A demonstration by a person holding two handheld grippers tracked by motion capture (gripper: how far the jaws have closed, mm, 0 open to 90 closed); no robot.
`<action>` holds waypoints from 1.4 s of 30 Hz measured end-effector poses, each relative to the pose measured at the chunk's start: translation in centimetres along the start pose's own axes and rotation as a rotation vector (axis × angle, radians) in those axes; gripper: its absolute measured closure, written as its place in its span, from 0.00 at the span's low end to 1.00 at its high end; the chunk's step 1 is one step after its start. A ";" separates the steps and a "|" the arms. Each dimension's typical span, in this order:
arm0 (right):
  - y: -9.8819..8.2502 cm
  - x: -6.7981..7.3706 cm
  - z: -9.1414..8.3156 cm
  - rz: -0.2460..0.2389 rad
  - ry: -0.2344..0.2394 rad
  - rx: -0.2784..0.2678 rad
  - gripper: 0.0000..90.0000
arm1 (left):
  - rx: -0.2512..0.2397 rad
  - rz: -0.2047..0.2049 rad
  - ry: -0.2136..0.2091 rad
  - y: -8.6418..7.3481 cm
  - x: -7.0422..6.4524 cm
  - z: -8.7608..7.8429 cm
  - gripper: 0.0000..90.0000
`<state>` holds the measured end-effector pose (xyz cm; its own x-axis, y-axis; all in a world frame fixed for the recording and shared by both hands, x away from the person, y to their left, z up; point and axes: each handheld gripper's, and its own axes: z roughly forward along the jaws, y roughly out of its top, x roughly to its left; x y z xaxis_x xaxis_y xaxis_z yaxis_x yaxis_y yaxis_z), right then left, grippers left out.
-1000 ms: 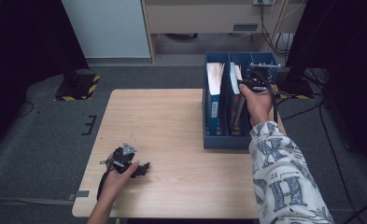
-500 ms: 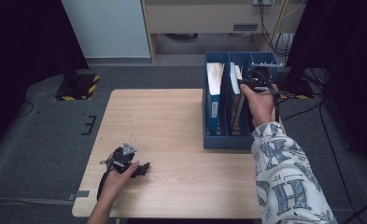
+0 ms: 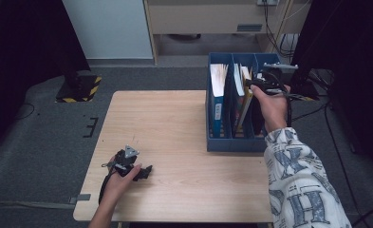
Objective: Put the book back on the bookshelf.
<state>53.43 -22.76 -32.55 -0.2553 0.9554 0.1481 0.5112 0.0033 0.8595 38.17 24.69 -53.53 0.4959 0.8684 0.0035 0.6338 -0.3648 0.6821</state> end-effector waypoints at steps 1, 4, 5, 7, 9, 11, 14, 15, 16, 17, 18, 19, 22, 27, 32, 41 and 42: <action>0.0 0.0 -0.1 0.004 0.002 0.001 0.63 | 0.000 0.000 0.000 0.0 0.0 0.0 0.00; 0.0 -0.1 -0.7 0.005 0.014 -0.007 0.59 | 0.000 0.000 0.000 0.0 0.0 0.0 0.00; 0.0 -0.1 -1.1 0.001 0.023 -0.009 0.56 | 0.000 0.000 0.000 0.0 0.0 0.0 0.00; 0.0 0.0 -1.5 -0.013 0.023 -0.016 0.52 | 0.000 0.000 0.000 0.0 0.0 0.0 0.00; 0.0 0.1 -2.0 -0.014 0.029 -0.029 0.49 | 0.000 -0.002 0.001 0.0 0.0 0.0 0.00; -0.1 0.1 -2.2 -0.014 0.032 -0.033 0.47 | 0.000 -0.004 0.000 0.0 0.0 0.0 0.00; -0.2 0.1 -2.8 -0.019 0.044 -0.033 0.40 | -0.001 -0.004 0.000 0.0 -0.1 0.0 0.00; -0.2 0.1 -3.0 -0.015 0.048 -0.036 0.38 | -0.001 -0.004 0.000 0.0 -0.1 0.0 0.00; -0.2 0.1 -3.0 -0.015 0.048 -0.036 0.38 | -0.001 -0.004 0.000 0.0 -0.1 0.0 0.00; -0.3 0.1 -3.2 -0.015 0.053 -0.040 0.36 | -0.002 -0.005 0.000 0.0 -0.1 0.0 0.00; -0.4 0.1 -3.5 -0.017 0.060 -0.047 0.34 | 0.003 0.000 0.000 0.0 0.0 0.0 0.00; -0.5 0.1 -3.6 -0.017 0.063 -0.049 0.33 | 0.003 0.001 0.000 0.0 0.0 0.0 0.00; -0.8 0.3 -4.2 -0.039 0.075 -0.055 0.29 | 0.002 0.001 -0.001 0.0 0.0 0.0 0.00; -1.3 0.8 -5.4 -0.075 0.091 -0.078 0.21 | 0.002 0.001 0.000 0.0 0.0 0.0 0.00; -2.5 1.2 -6.5 -0.103 0.100 -0.086 0.12 | -0.002 -0.002 -0.001 0.0 -0.1 0.0 0.00; -6.3 1.5 -8.1 -0.111 0.138 -0.076 0.08 | -0.004 -0.001 -0.001 -0.1 -0.1 0.0 0.00; -6.3 1.5 -8.1 -0.111 0.138 -0.076 0.08 | -0.004 -0.001 -0.001 -0.1 -0.1 0.0 0.00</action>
<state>43.17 -23.76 -33.81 -0.4198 0.9007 0.1119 0.4111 0.0788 0.9082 38.12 24.66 -53.57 0.4959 0.8684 0.0015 0.6322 -0.3622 0.6849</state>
